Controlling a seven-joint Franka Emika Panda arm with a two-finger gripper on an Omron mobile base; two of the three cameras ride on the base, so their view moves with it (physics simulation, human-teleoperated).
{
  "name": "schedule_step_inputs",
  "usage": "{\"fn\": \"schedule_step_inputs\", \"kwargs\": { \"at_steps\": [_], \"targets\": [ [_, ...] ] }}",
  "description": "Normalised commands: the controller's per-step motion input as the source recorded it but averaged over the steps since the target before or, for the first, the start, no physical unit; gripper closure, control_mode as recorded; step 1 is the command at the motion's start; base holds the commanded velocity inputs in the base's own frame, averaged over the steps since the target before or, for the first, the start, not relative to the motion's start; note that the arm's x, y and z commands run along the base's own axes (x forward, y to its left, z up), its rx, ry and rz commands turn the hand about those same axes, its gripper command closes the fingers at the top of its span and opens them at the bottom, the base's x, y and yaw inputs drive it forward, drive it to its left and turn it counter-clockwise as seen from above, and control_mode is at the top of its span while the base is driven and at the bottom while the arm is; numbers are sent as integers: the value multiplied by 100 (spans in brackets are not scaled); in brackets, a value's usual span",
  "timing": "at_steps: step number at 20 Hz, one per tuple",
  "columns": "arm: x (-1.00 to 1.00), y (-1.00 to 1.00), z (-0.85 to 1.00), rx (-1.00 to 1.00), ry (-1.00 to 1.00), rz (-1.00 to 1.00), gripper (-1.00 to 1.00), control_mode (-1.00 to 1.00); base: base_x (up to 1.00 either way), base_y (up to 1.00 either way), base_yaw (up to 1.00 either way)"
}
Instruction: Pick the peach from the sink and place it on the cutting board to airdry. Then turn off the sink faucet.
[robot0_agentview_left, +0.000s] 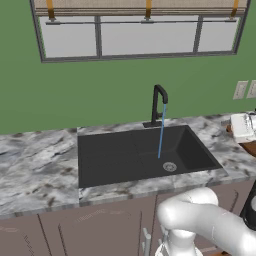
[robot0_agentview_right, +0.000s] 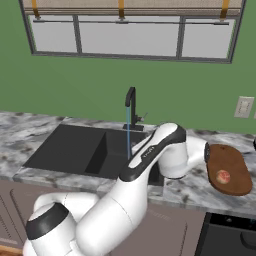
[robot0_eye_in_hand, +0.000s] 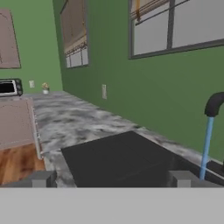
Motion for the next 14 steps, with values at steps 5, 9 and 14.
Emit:
{"fn": "schedule_step_inputs", "kwargs": {
  "at_steps": [5, 9, 14],
  "targets": [
    [14, 25, -17, -2, -2, 0, -100, -100, 0, 0, 0],
    [33, 16, -22, 0, 0, 0, -100, -100, 0, 0, 0],
    [39, 0, -14, 0, 0, 2, -100, -100, 0, 0, 0]
  ]
}}
